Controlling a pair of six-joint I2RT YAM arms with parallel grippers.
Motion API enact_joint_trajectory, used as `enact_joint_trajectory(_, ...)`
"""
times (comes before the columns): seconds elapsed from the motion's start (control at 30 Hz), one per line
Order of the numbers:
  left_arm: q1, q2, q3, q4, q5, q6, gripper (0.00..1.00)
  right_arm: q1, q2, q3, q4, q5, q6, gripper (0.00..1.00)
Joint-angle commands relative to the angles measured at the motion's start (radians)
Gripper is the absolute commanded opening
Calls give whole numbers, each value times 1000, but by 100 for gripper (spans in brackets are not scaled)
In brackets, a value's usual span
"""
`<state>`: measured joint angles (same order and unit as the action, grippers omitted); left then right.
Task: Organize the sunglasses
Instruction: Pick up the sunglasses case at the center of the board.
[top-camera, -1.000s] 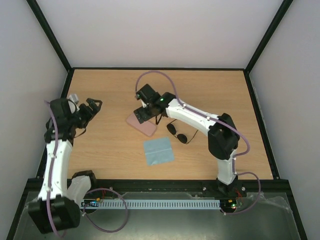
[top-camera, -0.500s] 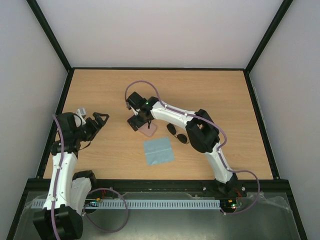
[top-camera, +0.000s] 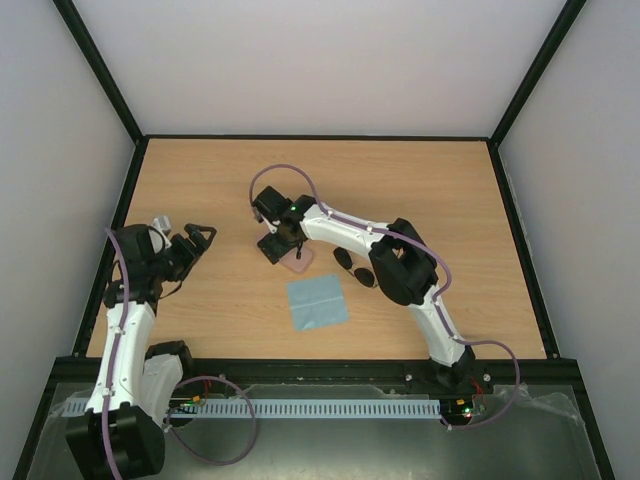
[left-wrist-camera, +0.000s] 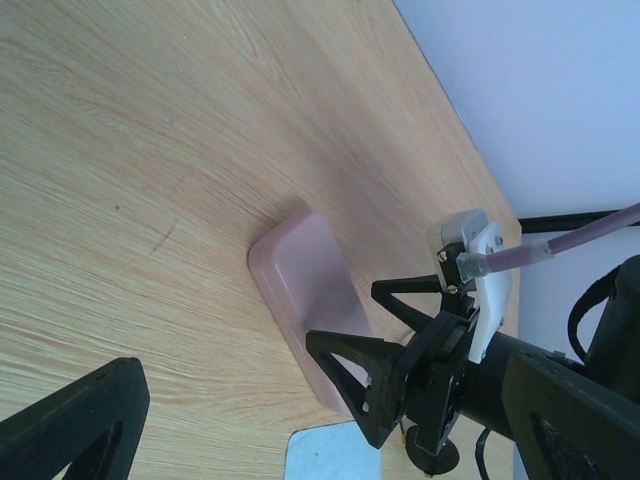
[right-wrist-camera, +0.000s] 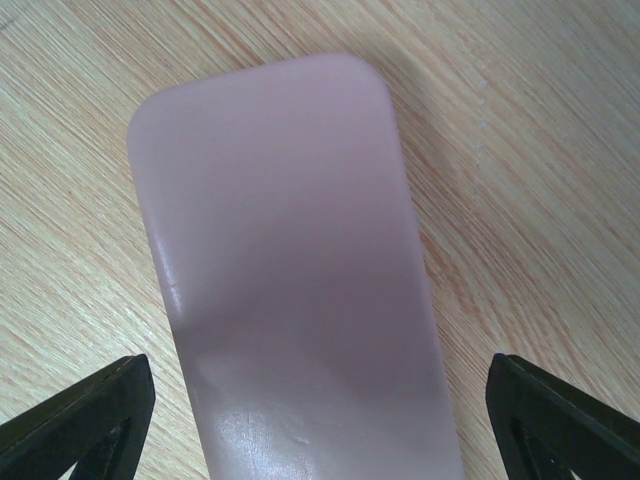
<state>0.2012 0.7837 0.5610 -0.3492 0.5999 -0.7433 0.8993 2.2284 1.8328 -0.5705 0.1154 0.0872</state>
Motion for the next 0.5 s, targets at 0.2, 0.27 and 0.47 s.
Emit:
enact_joint_trajectory(0.2, 0, 18, -18, 15, -19, 2, 100, 12, 39, -26, -41, 9, -26, 93)
enact_joint_trajectory(0.27, -2, 24, -18, 16, -12, 5, 99, 12, 42, -25, -39, 15, -25, 90)
enact_joint_trajectory(0.47, -3, 23, -27, 18, -10, 10, 100, 13, 65, -1, -49, 11, -22, 76)
